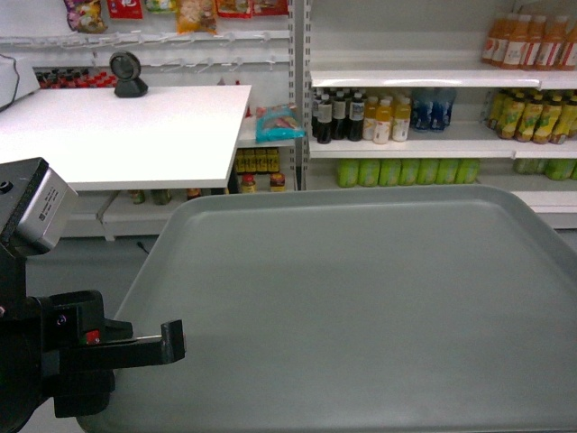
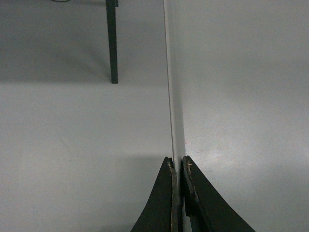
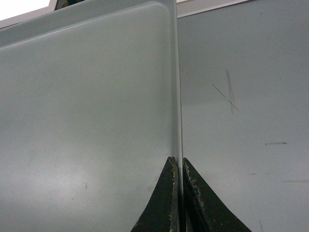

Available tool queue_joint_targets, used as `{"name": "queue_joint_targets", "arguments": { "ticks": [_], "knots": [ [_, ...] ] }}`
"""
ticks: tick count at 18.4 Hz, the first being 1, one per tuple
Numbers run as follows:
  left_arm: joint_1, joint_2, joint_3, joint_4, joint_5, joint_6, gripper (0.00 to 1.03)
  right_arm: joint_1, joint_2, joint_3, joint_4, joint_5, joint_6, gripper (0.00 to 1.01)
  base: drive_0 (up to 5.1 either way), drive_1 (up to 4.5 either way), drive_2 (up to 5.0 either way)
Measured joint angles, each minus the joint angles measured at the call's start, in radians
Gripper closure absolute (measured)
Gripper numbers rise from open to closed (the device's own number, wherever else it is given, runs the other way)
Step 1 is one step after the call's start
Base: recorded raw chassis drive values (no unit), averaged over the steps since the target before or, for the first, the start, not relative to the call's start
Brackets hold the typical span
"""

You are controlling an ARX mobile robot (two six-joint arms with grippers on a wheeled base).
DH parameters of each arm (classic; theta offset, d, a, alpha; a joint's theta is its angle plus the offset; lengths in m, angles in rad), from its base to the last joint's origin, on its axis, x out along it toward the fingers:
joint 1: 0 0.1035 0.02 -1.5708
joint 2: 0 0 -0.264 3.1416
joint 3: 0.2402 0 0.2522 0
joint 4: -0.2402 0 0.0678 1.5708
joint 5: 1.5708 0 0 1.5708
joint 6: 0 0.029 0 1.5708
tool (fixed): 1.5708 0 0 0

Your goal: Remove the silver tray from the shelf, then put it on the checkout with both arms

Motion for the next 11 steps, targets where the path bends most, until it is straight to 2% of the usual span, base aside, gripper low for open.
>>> {"name": "queue_joint_targets", "arguments": {
  "ticks": [11],
  "knots": [
    [0.002,0.000,0.000,0.000,0.000,0.000,1.00,0.000,0.000,0.000,0.002,0.000,0.000,0.98,-5.0,2.46,2.5]
  ]
}}
